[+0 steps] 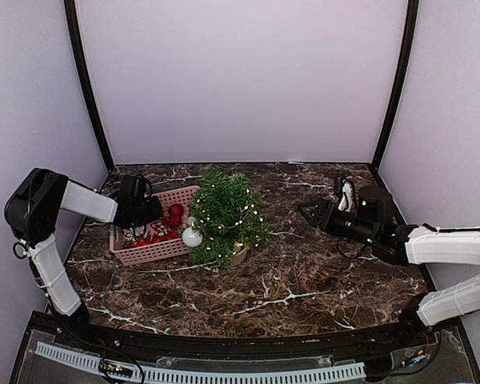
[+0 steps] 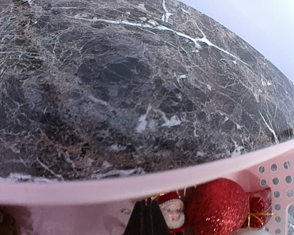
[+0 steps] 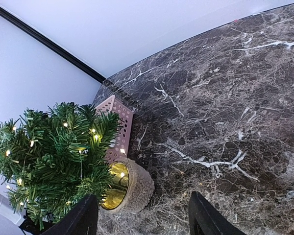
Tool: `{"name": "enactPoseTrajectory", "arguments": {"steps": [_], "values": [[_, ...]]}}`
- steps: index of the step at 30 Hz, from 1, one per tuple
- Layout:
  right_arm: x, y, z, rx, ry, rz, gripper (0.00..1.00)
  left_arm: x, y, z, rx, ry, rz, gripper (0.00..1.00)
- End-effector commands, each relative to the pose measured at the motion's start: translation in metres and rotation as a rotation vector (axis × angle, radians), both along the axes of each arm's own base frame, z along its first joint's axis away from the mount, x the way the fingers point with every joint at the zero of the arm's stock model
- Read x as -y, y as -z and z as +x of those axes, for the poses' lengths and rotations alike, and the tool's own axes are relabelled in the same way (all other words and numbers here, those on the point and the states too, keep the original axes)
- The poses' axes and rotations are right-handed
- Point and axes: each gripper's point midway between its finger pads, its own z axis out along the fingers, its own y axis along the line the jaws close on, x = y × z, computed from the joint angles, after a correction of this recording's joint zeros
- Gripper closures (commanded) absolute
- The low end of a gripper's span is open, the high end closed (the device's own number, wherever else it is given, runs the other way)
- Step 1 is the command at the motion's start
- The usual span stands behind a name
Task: Decorate the small christmas tree
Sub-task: Pick up the ornament Santa Claus from the bin.
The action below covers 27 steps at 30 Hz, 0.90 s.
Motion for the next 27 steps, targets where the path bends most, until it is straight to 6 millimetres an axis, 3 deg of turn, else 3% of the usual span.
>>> {"name": "enactPoseTrajectory", "arguments": {"steps": [1,4,15,20,27], "values": [[0.0,-0.013,-0.002,0.041,0.0,0.017,0.36,-0.003,-0.035,-0.007,0.115,0.045,0.016,1.0],[0.001,-0.013,-0.002,0.043,0.003,0.013,0.36,0.003,-0.055,-0.016,0.169,0.111,0.013,1.0],[0.002,-0.021,-0.005,0.062,-0.004,0.004,0.36,0.01,-0.1,-0.061,0.194,0.271,0.033,1.0],[0.004,-0.034,-0.006,0.093,-0.01,-0.016,0.36,0.018,-0.124,-0.086,0.2,0.36,0.013,1.0],[-0.004,-0.064,-0.018,0.17,-0.099,-0.024,0.35,0.055,-0.177,-0.133,0.249,0.66,-0.081,1.0]]}}
